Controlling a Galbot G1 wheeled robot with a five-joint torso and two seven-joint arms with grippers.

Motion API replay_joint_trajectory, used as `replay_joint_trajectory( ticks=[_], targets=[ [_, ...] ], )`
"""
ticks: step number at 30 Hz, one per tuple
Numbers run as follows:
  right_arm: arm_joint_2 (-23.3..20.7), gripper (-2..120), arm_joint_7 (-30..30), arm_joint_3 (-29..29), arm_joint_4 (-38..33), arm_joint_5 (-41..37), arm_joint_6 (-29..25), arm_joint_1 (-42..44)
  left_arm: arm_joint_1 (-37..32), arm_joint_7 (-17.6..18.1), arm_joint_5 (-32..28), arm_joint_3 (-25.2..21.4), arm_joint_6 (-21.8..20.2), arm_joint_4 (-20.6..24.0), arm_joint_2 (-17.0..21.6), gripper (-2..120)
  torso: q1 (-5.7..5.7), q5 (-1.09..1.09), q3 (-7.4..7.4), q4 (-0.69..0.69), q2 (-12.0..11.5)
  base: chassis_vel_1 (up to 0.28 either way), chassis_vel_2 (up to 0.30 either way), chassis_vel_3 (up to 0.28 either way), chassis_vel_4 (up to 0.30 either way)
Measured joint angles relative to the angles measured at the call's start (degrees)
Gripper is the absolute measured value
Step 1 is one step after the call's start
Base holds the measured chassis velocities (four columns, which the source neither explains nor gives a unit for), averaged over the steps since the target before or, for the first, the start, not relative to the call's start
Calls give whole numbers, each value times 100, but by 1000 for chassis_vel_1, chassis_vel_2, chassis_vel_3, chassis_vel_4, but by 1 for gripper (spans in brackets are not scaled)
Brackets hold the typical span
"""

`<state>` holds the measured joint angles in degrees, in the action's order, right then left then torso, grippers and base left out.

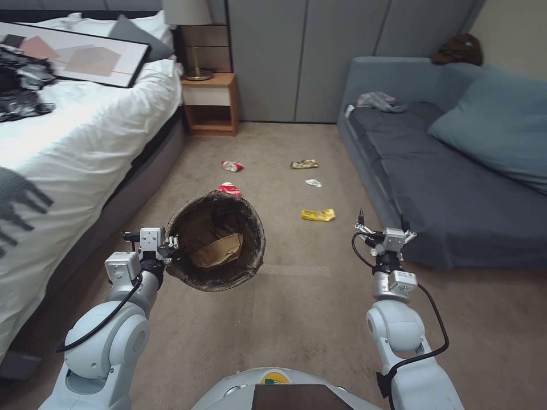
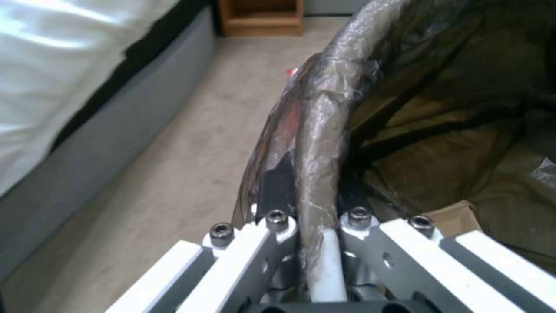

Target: Pick up the trash bin, then pick up the garbage from the floor and place it into the trash bin.

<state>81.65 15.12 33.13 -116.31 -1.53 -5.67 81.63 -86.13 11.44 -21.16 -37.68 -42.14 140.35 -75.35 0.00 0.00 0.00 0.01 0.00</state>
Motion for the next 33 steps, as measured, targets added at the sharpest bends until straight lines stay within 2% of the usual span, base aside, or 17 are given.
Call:
replay_joint_trajectory(
  ticks=[3, 8, 18, 25, 33],
  targets=[
    [23, 100, -26, -14, 22, 4, -145, 11, 10, 5, 30, -11, 0, -19, -5, 0, 0, 0, 0, 3, 0, 80, 82, 104, 109],
    [45, 100, -234, 73, 89, -25, -362, 15, 5, -51, 99, -6, 0, -20, -6, 0, 0, 0, 0, -2, 0, 11, 15, 7, 12],
    [-22, 100, -288, 188, 129, -93, -413, 7, -25, -123, 184, 0, 0, -8, -26, 0, 0, 0, 0, -2, 0, -5, 7, 5, -5],
    [-12, 100, -260, 123, 155, -102, -392, -21, -41, -132, 204, -13, 0, -7, -34, 0, 0, 0, 0, -1, 0, -131, 129, 126, -137],
    [-6, 100, -257, 81, 171, -102, -373, -39, -51, -133, 207, -34, 0, -8, -30, 0, 0, 0, 1, 1, 0, -219, 236, 230, -223]
  ],
)
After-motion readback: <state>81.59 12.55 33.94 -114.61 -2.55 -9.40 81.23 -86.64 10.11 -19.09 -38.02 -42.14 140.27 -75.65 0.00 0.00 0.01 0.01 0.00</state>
